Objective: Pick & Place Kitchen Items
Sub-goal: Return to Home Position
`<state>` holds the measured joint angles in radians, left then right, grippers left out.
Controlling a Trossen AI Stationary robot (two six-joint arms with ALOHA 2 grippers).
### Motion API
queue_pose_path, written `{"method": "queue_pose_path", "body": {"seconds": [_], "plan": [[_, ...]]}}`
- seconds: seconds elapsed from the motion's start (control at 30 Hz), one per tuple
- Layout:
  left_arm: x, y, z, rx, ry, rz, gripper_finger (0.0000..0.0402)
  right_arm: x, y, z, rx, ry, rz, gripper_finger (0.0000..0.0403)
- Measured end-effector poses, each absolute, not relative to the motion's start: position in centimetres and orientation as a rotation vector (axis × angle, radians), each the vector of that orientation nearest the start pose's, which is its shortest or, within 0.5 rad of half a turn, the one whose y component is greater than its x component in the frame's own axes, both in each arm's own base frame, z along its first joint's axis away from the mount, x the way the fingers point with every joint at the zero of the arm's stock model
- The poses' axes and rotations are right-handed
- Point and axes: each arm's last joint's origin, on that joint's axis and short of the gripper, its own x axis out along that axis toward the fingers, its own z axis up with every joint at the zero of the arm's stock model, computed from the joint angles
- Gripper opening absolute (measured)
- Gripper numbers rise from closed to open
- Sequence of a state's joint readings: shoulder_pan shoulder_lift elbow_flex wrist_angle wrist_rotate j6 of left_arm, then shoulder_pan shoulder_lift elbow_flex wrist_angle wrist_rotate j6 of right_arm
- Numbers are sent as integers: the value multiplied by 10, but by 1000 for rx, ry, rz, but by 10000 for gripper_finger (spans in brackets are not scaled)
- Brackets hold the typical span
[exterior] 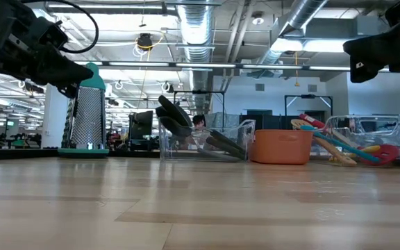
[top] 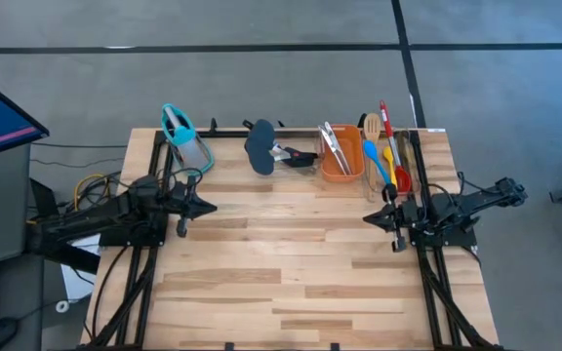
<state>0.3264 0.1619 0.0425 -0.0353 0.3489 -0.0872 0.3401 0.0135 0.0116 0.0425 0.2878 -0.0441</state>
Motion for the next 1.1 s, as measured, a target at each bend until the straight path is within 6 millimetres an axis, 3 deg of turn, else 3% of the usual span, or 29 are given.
{"method": "queue_pose_path", "body": {"seconds": [1.1], "plan": [[102, 24, 163, -135, 137, -16, 3, 94, 24, 170, -32, -39, 51, 0]]}}
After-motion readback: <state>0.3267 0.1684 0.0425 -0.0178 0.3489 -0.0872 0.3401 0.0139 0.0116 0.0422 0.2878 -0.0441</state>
